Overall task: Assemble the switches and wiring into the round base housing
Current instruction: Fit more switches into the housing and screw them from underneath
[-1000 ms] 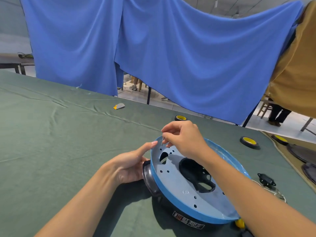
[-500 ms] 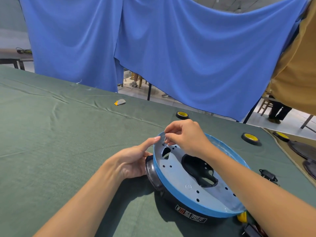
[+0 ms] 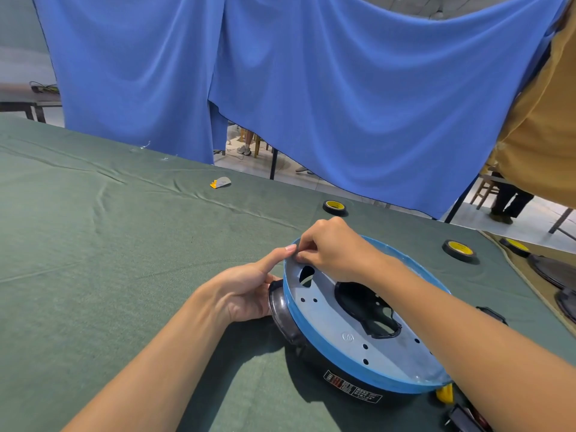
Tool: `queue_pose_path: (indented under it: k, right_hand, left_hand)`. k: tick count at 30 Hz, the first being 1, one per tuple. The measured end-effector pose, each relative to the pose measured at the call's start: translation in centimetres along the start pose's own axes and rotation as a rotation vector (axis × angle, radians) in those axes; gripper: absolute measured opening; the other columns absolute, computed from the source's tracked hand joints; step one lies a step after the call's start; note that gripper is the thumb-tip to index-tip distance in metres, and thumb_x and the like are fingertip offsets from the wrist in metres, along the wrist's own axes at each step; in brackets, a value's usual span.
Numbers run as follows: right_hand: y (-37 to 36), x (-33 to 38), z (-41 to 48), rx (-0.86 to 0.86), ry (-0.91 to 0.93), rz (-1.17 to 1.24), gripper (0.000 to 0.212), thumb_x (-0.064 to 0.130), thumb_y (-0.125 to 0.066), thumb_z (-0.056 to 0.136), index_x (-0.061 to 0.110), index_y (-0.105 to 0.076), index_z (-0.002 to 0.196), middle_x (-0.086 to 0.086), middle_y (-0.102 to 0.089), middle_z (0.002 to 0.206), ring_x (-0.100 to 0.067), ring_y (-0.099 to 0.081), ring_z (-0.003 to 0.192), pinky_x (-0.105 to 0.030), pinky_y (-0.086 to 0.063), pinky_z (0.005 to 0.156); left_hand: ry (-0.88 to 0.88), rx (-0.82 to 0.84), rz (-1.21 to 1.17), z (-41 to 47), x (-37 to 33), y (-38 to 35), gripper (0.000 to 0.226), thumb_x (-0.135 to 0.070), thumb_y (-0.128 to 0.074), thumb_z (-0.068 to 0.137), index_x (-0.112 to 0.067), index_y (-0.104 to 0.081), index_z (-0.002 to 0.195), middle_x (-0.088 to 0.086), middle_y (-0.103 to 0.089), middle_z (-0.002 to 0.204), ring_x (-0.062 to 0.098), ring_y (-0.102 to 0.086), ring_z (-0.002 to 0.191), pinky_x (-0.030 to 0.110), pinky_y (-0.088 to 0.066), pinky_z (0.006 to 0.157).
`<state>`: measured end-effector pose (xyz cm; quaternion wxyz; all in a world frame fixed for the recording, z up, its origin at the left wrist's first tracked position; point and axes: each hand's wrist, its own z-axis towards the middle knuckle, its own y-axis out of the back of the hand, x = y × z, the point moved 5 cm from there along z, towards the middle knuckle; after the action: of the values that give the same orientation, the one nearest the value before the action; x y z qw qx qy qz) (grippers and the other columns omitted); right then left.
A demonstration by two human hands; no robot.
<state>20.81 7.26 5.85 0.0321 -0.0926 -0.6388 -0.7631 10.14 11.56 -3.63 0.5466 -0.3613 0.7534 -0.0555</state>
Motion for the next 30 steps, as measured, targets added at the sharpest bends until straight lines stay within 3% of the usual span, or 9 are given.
queue_pose_path:
  k: [3, 5, 11, 15, 18, 25, 30]
  right_hand:
    - [0.2, 0.1, 0.3, 0.043, -0.002, -0.051, 0.02, 0.029, -0.064, 0.092, 0.013, -0.076, 0.092, -0.007, -0.068, 0.08, -0.02, -0.06, 0.07, -0.033, -0.048, 0.058]
    - [0.6, 0.0, 0.3, 0.059, 0.02, -0.033, 0.018, 0.028, -0.066, 0.09, 0.014, -0.076, 0.095, -0.003, -0.069, 0.082, -0.017, -0.062, 0.074, -0.035, -0.053, 0.063]
    - [0.9, 0.0, 0.0, 0.095, 0.069, 0.021, 0.02, 0.006, -0.067, 0.086, 0.015, -0.077, 0.102, 0.002, -0.071, 0.089, -0.011, -0.063, 0.083, -0.03, -0.056, 0.076]
    - [0.3, 0.0, 0.1, 0.067, 0.066, -0.027, 0.013, 0.019, -0.067, 0.09, 0.014, -0.076, 0.098, -0.003, -0.07, 0.086, -0.017, -0.063, 0.08, -0.037, -0.055, 0.073]
    - [0.2, 0.1, 0.0, 0.048, 0.045, -0.116, 0.022, 0.031, -0.061, 0.094, 0.014, -0.074, 0.091, -0.004, -0.066, 0.077, -0.02, -0.059, 0.071, -0.04, -0.053, 0.066]
    - [0.5, 0.3, -0.3, 0.092, 0.058, -0.058, 0.015, 0.011, -0.065, 0.089, 0.017, -0.075, 0.098, -0.001, -0.069, 0.093, -0.018, -0.062, 0.088, -0.038, -0.055, 0.079]
    - [0.4, 0.7, -0.7, 0.054, 0.044, -0.118, 0.017, 0.028, -0.058, 0.095, 0.019, -0.072, 0.098, -0.002, -0.067, 0.09, -0.019, -0.06, 0.084, -0.042, -0.054, 0.075]
  left_hand:
    - [0.0, 0.001, -0.003, 0.0, 0.0, 0.0, 0.074, -0.049, -0.077, 0.067, 0.01, -0.065, 0.11, 0.022, -0.069, 0.104, 0.03, -0.07, 0.083, 0.035, -0.06, 0.071]
    - [0.0, 0.012, -0.018, 0.0, 0.0, -0.1, 0.076, -0.049, -0.077, 0.069, 0.011, -0.063, 0.114, 0.023, -0.068, 0.107, 0.031, -0.07, 0.085, 0.036, -0.06, 0.071]
    - [0.004, 0.011, -0.033, 0.0, 0.0, -0.1, 0.069, -0.046, -0.077, 0.072, 0.011, -0.065, 0.108, 0.023, -0.07, 0.099, 0.031, -0.071, 0.078, 0.035, -0.058, 0.065]
    - [0.008, 0.016, -0.024, -0.1, 0.0, -0.1, 0.08, -0.048, -0.077, 0.071, 0.012, -0.06, 0.122, 0.023, -0.068, 0.11, 0.031, -0.07, 0.086, 0.036, -0.059, 0.071]
    - [0.004, 0.017, -0.02, -0.2, 0.1, -0.2, 0.082, -0.049, -0.076, 0.072, 0.012, -0.058, 0.124, 0.023, -0.067, 0.112, 0.031, -0.07, 0.087, 0.036, -0.059, 0.072]
    - [0.004, -0.02, -0.027, -0.1, 0.0, 0.0, 0.071, -0.048, -0.074, 0.075, 0.01, -0.063, 0.114, 0.022, -0.068, 0.104, 0.03, -0.069, 0.081, 0.037, -0.06, 0.071]
    - [-0.011, -0.047, -0.013, -0.1, 0.0, -0.1, 0.078, -0.047, -0.076, 0.068, 0.011, -0.062, 0.118, 0.022, -0.066, 0.107, 0.03, -0.068, 0.082, 0.036, -0.06, 0.074]
